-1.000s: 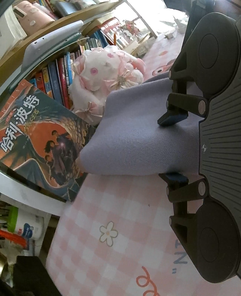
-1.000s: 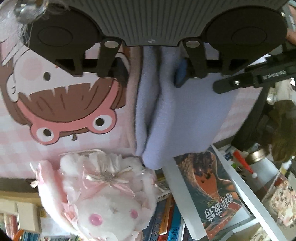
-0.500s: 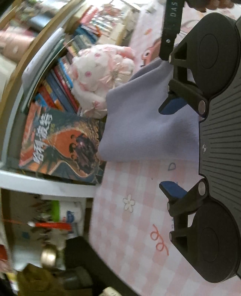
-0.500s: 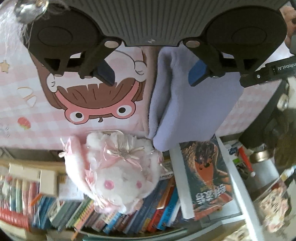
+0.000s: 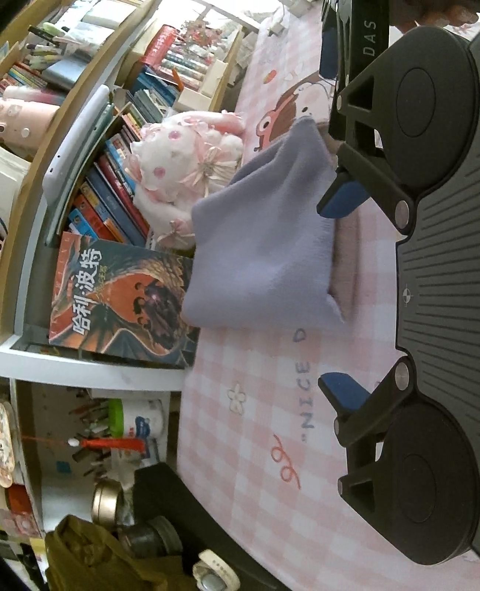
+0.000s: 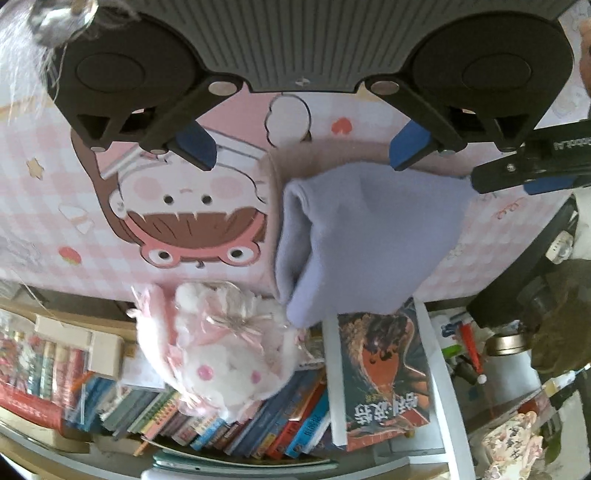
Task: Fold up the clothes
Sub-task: 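Open both grippers and pull them back from the folded sweater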
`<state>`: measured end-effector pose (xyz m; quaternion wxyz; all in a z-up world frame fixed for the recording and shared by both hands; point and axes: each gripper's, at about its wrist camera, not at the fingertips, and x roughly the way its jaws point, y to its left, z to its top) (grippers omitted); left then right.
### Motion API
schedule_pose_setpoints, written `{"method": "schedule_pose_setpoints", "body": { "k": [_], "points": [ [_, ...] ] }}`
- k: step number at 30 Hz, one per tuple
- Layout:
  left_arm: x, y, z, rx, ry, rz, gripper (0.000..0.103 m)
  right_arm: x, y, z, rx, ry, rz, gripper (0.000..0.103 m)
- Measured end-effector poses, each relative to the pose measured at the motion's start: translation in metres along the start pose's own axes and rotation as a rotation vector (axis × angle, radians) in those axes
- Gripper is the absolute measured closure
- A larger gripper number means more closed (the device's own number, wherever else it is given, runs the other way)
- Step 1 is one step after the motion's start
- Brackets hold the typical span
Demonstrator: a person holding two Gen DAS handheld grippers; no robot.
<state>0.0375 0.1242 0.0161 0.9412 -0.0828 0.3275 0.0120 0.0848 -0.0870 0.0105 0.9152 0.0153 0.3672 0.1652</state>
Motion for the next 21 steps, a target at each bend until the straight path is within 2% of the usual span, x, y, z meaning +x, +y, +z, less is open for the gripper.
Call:
{"method": "schedule_pose_setpoints", "body": {
  "k": [6, 11, 21],
  "points": [
    [-0.011, -0.002, -0.011, 0.012, 0.001, 0.036, 0.010, -0.012, 0.003, -0.014, 0.003, -0.028, -0.050, 0.001],
    [-0.012, -0.008, -0.022, 0.042, 0.021, 0.120, 0.010, -0.017, 0.008, -0.023, -0.014, -0.035, -0.073, 0.001],
    [-0.013, -0.011, -0.031, 0.055, 0.048, 0.082, 0.005, -0.020, 0.012, -0.036, -0.022, -0.012, -0.084, 0.001]
  ]
}}
